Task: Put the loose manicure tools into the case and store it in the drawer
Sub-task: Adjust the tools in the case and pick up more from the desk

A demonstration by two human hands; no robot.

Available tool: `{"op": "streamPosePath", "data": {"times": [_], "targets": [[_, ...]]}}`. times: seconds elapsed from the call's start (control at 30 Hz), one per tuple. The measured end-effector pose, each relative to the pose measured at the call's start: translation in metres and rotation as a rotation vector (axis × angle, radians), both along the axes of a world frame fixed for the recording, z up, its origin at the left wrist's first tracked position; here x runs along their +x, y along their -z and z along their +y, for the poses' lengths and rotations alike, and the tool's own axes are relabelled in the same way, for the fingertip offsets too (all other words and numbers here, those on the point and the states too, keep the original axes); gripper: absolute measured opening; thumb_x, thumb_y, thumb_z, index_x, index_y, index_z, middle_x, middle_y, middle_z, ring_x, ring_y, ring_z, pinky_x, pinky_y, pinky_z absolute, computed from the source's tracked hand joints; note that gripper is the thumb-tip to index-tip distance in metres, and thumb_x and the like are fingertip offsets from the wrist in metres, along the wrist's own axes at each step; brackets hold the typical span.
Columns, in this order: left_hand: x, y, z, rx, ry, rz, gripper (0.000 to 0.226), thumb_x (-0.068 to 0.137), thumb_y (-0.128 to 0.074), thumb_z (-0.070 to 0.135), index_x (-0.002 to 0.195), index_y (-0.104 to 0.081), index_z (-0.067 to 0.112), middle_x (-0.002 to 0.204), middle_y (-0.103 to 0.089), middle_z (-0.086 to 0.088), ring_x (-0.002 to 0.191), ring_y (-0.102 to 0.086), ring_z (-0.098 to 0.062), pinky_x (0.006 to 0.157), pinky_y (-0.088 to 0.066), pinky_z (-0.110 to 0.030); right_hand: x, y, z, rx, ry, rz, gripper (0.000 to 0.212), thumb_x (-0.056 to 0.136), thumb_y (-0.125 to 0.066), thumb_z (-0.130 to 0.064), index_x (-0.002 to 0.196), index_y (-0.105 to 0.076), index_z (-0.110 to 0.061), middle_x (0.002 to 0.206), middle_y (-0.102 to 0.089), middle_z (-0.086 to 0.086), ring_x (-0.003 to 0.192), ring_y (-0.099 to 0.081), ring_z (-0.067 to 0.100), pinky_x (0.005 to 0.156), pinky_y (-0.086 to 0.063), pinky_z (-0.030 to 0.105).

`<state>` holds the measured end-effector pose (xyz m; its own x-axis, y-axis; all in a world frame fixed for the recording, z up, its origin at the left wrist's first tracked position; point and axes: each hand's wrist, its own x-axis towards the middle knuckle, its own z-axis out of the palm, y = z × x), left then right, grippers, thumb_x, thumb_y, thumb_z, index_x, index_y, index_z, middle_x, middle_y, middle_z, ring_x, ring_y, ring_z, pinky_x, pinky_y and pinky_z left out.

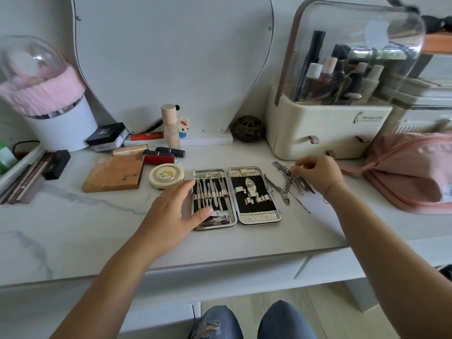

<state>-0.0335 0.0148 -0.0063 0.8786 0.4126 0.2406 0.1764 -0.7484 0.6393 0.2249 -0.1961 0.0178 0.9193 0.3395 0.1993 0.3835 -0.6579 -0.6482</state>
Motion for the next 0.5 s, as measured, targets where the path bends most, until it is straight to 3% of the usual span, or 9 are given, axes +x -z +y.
{"op": "streamPosePath", "data": {"times": [0.17, 0.37, 0.5], "targets": [[0.001, 0.0, -0.001, 0.026, -0.014, 0.008, 0.081, 0.075, -0.056, 0.058, 0.144, -0.03, 0.025, 0.15, -0.029, 0.01, 0.137, -0.022, -0.006, 0.105, -0.016, -0.018, 0.006, 0.002, 0.02, -0.165, -0.028, -0.054, 0.026, 0.076, -0.071, -0.039, 0.09, -0.07, -0.017, 0.087, -0.059, 0.002, 0.08, -0.053, 0.018, 0.069, -0.035, 0.024], [0.002, 0.001, 0.002, 0.02, -0.004, 0.008, 0.081, 0.072, -0.054, 0.062, 0.142, -0.034, 0.025, 0.149, -0.03, 0.012, 0.136, -0.023, -0.005, 0.109, -0.017, -0.022, 0.006, 0.002, 0.026, -0.169, -0.041, -0.098, 0.015, 0.078, -0.068, -0.023, 0.082, -0.074, -0.01, 0.085, -0.07, 0.011, 0.078, -0.058, 0.022, 0.068, -0.041, 0.025], [0.002, 0.0, 0.001, 0.022, -0.005, 0.006, 0.083, 0.069, -0.052, 0.065, 0.14, -0.038, 0.025, 0.148, -0.031, 0.013, 0.134, -0.024, -0.003, 0.107, -0.017, -0.02, 0.005, 0.002, 0.025, -0.127, -0.041, -0.108, 0.011, 0.079, -0.069, -0.021, 0.082, -0.073, -0.011, 0.085, -0.071, 0.009, 0.087, -0.062, 0.025, 0.076, -0.049, 0.03]]}}
